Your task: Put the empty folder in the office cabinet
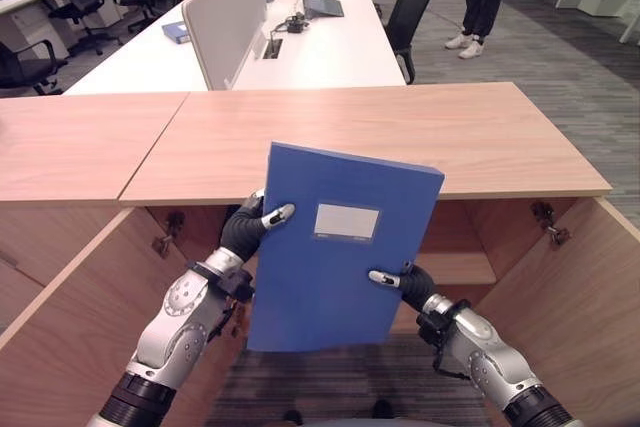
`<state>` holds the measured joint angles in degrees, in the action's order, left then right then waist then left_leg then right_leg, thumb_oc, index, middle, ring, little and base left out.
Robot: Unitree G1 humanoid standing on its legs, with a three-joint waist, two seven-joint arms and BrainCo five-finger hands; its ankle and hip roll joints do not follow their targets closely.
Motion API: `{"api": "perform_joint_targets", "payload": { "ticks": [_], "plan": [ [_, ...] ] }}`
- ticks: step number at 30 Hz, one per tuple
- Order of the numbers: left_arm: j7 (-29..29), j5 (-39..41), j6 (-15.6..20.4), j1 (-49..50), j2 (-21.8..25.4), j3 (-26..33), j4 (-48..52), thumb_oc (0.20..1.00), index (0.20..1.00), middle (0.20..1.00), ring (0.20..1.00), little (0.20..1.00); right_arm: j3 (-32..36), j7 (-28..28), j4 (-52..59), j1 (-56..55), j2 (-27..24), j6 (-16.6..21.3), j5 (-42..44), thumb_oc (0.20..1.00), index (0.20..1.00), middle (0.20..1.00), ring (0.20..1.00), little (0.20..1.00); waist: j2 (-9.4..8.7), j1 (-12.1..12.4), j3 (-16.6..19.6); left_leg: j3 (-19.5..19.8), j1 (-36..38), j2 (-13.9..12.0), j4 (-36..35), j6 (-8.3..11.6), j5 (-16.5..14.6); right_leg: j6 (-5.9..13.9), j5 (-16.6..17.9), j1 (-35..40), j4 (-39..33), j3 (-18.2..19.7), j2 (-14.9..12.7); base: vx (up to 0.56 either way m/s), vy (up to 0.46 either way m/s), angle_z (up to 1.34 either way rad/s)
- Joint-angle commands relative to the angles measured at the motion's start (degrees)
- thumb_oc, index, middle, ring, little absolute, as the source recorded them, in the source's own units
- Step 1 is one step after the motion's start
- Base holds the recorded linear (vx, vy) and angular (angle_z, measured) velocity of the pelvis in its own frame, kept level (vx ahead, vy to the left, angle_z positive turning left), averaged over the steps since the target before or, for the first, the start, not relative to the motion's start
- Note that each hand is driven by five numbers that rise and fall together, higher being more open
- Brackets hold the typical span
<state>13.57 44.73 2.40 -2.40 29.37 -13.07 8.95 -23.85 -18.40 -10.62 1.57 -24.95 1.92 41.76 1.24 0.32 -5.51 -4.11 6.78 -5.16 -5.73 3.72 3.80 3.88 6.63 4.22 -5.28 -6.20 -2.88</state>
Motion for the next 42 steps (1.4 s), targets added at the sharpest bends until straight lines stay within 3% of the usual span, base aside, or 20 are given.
{"api": "perform_joint_targets", "payload": {
  "ticks": [1, 4, 5, 6, 16, 23, 28, 35, 37, 42],
  "plan": [
    [6.58, 3.01, 1.93, -4.64, -2.30, -5.32, 4.01, 0.200, 0.200, 0.200, 0.200, 0.200, -4.05, -3.65, 6.57, 6.32, 4.12, 0.89, 2.42, 0.200, 0.200, 0.200, 0.200, 0.200, -2.21, -0.52, 0.03, -1.48, 1.79, -1.21, 0.73, 1.87, -4.50, 5.30, -9.26, 5.29, 1.53, 0.51, -5.34, 0.00, 0.000, 0.00],
    [6.81, 2.29, 1.92, -2.77, -2.48, -3.47, 4.06, 0.235, 0.235, 0.235, 0.235, 0.235, -2.20, -3.48, 6.50, 5.17, 3.15, 1.17, -0.11, 0.200, 0.200, 0.200, 0.200, 0.200, -2.27, -0.37, 0.21, -1.45, 1.87, -1.22, 0.73, 1.90, -4.58, 5.32, -9.37, 5.39, 1.52, 0.29, -5.27, 0.02, 0.001, 0.00],
    [6.61, 1.99, 2.04, -2.36, -2.59, -2.85, 3.75, 0.526, 0.526, 0.526, 0.526, 0.526, -1.38, -2.93, 6.23, 4.98, 2.90, 1.60, -1.61, 0.200, 0.200, 0.200, 0.200, 0.200, -2.26, -0.34, 0.21, -1.43, 1.85, -1.22, 0.73, 1.89, -4.58, 5.30, -9.36, 5.43, 1.49, 0.28, -5.26, 0.00, 0.000, 0.00],
    [6.32, 1.54, 2.10, -1.87, -2.64, -2.13, 3.36, 1.000, 1.000, 1.000, 1.000, 1.000, -0.17, -2.27, 5.90, 4.59, 2.49, 1.99, -3.81, 0.200, 0.200, 0.200, 0.200, 0.200, -2.24, -0.32, 0.19, -1.35, 1.81, -1.21, 0.73, 1.86, -4.57, 5.29, -9.40, 5.41, 1.52, 0.24, -5.22, 0.00, 0.000, 0.00],
    [10.48, -4.27, 1.37, 7.97, 0.15, 7.12, -0.32, 1.000, 1.000, 1.000, 1.000, 1.000, 13.49, 3.56, 3.48, -4.41, -2.54, 6.54, -30.70, 0.200, 0.200, 0.200, 0.200, 0.200, -1.65, -0.71, 0.25, -0.91, 1.43, -1.15, 0.73, 1.66, -4.90, 5.47, -9.61, 5.24, 1.54, 0.00, -5.38, 0.01, 0.000, 0.01],
    [14.10, -7.53, 0.80, 14.79, 2.96, 8.83, -4.82, 1.000, 1.000, 1.000, 1.000, 1.000, 14.54, 4.45, -3.30, -8.74, -3.31, 6.52, -38.75, 0.200, 0.200, 0.200, 0.200, 0.200, -1.05, -0.80, -0.23, -0.94, 1.14, -0.97, 0.73, 1.50, -4.92, 5.52, -9.47, 4.88, 1.48, -0.05, -5.45, 0.00, 0.000, 0.00],
    [14.05, -9.95, 0.88, 15.77, 2.66, 7.79, -9.74, 1.000, 1.000, 1.000, 1.000, 1.000, 13.57, 5.03, -8.07, -9.03, -1.98, 6.03, -38.32, 0.200, 0.200, 0.200, 0.200, 0.200, -0.93, -0.72, -0.45, -0.89, 0.93, -0.91, 0.73, 1.46, -4.77, 5.55, -9.47, 4.78, 1.52, -0.06, -5.45, 0.00, 0.000, 0.00],
    [11.60, -19.92, 2.00, 15.11, 2.69, 4.04, -21.05, 1.000, 1.000, 1.000, 1.000, 1.000, 12.38, 6.58, -16.84, -7.38, 0.57, 4.61, -35.47, 0.200, 0.200, 0.200, 0.200, 0.200, -0.63, -0.64, -0.67, -0.74, 0.69, -0.64, 0.73, 1.41, -4.77, 5.59, -9.47, 4.56, 1.68, -0.14, -5.57, 0.00, 0.000, 0.00],
    [9.35, -23.67, 2.03, 14.21, 1.15, 2.72, -26.68, 1.000, 1.000, 1.000, 1.000, 1.000, 12.90, 6.38, -22.72, -6.24, 4.74, 2.83, -24.11, 0.200, 0.200, 0.200, 0.200, 0.200, -0.37, -0.75, -0.82, -0.80, 0.50, -0.54, 0.73, 1.39, -4.68, 5.56, -9.52, 4.23, 1.85, -0.20, -5.59, 0.00, 0.007, 0.02],
    [5.80, -27.70, 2.28, 12.82, -2.09, 1.67, -35.12, 1.000, 1.000, 1.000, 1.000, 1.000, 13.01, 6.97, -26.60, -4.05, 7.89, 1.40, -12.86, 0.200, 0.200, 0.200, 0.200, 0.200, -0.18, -0.49, -1.34, -0.88, 0.08, -0.36, 0.73, 1.43, -4.61, 5.62, -9.55, 3.59, 2.28, -0.38, -5.73, 0.00, 0.000, 0.00]
  ]
}}
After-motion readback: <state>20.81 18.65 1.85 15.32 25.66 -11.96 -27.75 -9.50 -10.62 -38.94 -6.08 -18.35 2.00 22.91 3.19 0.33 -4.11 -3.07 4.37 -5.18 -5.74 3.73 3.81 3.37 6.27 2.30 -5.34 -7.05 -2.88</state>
